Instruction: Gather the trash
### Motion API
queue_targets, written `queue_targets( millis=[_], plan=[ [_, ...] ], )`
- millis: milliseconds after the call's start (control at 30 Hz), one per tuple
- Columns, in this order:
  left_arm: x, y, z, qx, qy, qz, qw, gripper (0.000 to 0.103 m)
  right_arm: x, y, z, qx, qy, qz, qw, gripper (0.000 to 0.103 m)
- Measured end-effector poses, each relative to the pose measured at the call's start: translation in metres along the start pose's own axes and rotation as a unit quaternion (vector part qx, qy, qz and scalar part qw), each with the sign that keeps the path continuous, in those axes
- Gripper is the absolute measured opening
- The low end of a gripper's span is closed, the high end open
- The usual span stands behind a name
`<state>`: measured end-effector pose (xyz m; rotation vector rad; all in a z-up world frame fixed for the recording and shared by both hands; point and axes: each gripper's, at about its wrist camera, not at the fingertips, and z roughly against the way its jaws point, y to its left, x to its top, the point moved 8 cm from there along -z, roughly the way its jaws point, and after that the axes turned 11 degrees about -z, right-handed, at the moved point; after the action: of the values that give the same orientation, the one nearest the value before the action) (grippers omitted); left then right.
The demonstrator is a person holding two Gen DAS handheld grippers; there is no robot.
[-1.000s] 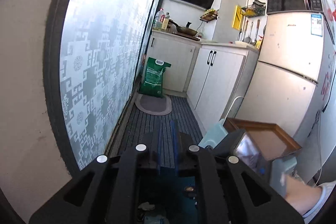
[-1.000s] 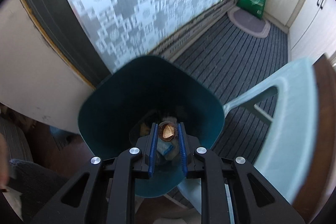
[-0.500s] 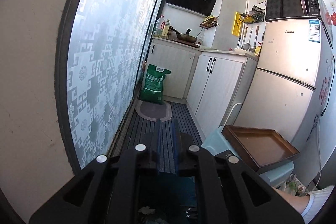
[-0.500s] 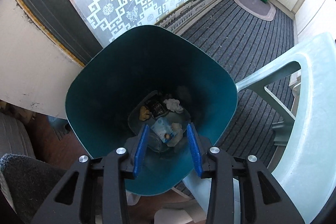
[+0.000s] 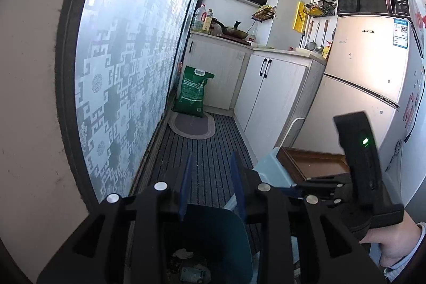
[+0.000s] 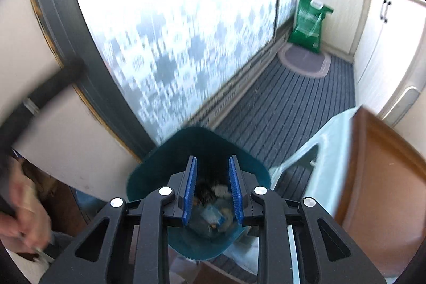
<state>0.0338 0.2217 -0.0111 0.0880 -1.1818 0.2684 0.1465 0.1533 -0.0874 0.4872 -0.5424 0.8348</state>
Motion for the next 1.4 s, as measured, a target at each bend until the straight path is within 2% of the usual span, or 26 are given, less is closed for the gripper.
queue_targets(
  millis=[267, 433, 500, 533, 633, 700, 733, 800, 900, 967, 1033, 1133, 1400],
  plan=[
    [-0.025, -0.017, 0.015, 0.027, 0.039, -0.026, 0.9985, 0.034, -0.025, -0.007, 0.065, -0.007, -0.056, -0.024, 0.998, 0.025],
    [-0.024, -0.023, 0.035, 0.038, 0.038, -0.033, 0.998, 0.054, -0.045, -0.018, 0.108, -0.029, -0.086, -0.036, 0.995, 0.025],
    [-0.026, -0.024, 0.044, 0.045, 0.04, -0.036, 0.9975, 0.065, -0.053, -0.023, 0.124, -0.04, -0.094, -0.037, 0.994, 0.025],
    [-0.027, -0.024, 0.047, 0.047, 0.041, -0.037, 0.9974, 0.067, -0.058, -0.027, 0.135, -0.042, -0.101, -0.042, 0.993, 0.025],
    [-0.033, -0.026, 0.058, 0.044, 0.04, -0.028, 0.9978, 0.074, -0.073, -0.038, 0.164, -0.046, -0.123, -0.062, 0.989, 0.038],
    [-0.036, -0.033, 0.065, 0.043, 0.037, -0.039, 0.9976, 0.082, -0.083, -0.044, 0.18, -0.049, -0.139, -0.075, 0.986, 0.05],
    [-0.037, -0.037, 0.067, 0.039, 0.036, -0.045, 0.9975, 0.083, -0.09, -0.048, 0.188, -0.055, -0.145, -0.083, 0.985, 0.051],
    [-0.041, -0.045, 0.072, 0.04, 0.032, -0.061, 0.9969, 0.095, -0.099, -0.056, 0.199, -0.062, -0.15, -0.095, 0.982, 0.062],
    [-0.05, -0.05, 0.078, 0.04, 0.03, -0.057, 0.9972, 0.099, -0.109, -0.065, 0.217, -0.072, -0.172, -0.105, 0.977, 0.081],
    [-0.058, -0.053, 0.075, 0.042, 0.043, -0.062, 0.9962, 0.1, -0.112, -0.068, 0.23, -0.079, -0.187, -0.107, 0.973, 0.092],
    [-0.058, -0.051, 0.076, 0.05, 0.044, -0.063, 0.9958, 0.1, -0.115, -0.068, 0.235, -0.096, -0.191, -0.093, 0.972, 0.093],
    [-0.056, -0.049, 0.079, 0.059, 0.033, -0.062, 0.9958, 0.1, -0.118, -0.071, 0.241, -0.096, -0.203, -0.091, 0.97, 0.099],
    [-0.058, -0.06, 0.078, 0.039, 0.029, -0.071, 0.9963, 0.1, -0.123, -0.068, 0.249, -0.075, -0.217, -0.084, 0.97, 0.1]
  ],
)
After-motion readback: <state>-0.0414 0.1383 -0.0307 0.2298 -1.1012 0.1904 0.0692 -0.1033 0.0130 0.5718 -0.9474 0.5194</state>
